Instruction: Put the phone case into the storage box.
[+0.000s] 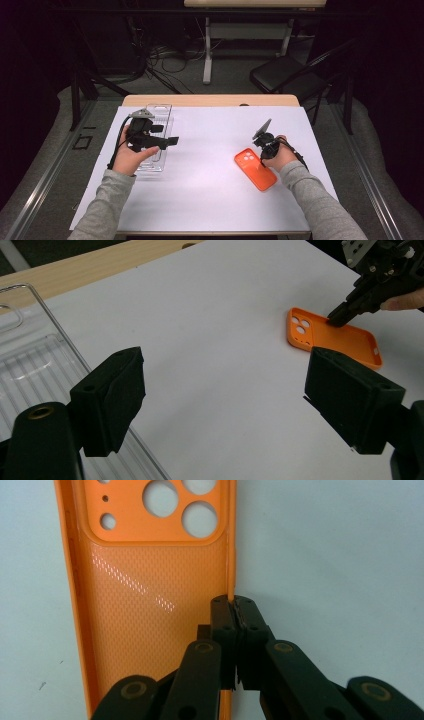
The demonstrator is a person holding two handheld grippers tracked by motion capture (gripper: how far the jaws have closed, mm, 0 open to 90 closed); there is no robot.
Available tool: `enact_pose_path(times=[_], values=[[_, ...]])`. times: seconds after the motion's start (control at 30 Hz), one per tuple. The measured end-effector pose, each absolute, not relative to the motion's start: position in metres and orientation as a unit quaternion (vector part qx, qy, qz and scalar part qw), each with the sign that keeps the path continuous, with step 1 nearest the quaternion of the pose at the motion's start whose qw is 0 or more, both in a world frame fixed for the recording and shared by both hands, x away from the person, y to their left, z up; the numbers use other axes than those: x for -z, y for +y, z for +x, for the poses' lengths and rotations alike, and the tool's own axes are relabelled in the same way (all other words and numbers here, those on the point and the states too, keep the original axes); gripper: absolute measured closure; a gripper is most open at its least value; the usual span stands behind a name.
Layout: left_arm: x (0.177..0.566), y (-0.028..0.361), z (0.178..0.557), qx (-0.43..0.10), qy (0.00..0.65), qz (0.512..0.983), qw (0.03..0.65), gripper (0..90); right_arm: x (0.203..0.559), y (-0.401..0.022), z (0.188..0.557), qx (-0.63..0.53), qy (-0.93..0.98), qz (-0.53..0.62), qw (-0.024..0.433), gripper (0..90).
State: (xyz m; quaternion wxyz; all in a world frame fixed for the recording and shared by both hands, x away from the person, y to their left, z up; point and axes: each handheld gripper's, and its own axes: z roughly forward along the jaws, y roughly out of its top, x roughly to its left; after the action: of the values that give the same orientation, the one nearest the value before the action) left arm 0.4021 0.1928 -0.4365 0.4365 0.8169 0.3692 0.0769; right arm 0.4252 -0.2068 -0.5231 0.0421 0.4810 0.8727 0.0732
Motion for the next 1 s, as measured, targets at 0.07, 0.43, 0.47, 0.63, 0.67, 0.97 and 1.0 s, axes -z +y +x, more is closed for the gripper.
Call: enact_pose_path(times=[0.07, 0.43, 0.47, 0.63, 0.67, 0.97, 1.0], values=[[0.4366, 0.1927, 0.4021, -0.077, 0.369, 0.817, 0.436, 16.2, 0.5225, -0.2067, 0.4253, -0.068, 0.873, 0.481, 0.042, 88.7], [0.4373, 0.1926, 0.4023, -0.078, 0.370, 0.817, 0.436, 16.2, 0.5231, -0.2069, 0.4251, -0.073, 0.872, 0.482, 0.042, 88.8], [0.4373, 0.1926, 0.4024, -0.078, 0.370, 0.817, 0.436, 16.2, 0.5231, -0.2068, 0.4251, -0.074, 0.872, 0.482, 0.042, 88.8], [0.4374, 0.1926, 0.4024, -0.077, 0.370, 0.817, 0.435, 16.2, 0.5231, -0.2069, 0.4251, -0.073, 0.872, 0.482, 0.042, 88.9], [0.4374, 0.1926, 0.4025, -0.077, 0.370, 0.817, 0.435, 16.2, 0.5230, -0.2070, 0.4251, -0.073, 0.872, 0.482, 0.042, 88.9], [0.4379, 0.1917, 0.4026, -0.076, 0.369, 0.819, 0.433, 16.2, 0.5217, -0.2061, 0.4242, -0.065, 0.871, 0.485, 0.038, 89.1], [0.4380, 0.1916, 0.4026, -0.076, 0.369, 0.819, 0.433, 16.2, 0.5214, -0.2063, 0.4242, -0.063, 0.873, 0.482, 0.038, 89.1]])
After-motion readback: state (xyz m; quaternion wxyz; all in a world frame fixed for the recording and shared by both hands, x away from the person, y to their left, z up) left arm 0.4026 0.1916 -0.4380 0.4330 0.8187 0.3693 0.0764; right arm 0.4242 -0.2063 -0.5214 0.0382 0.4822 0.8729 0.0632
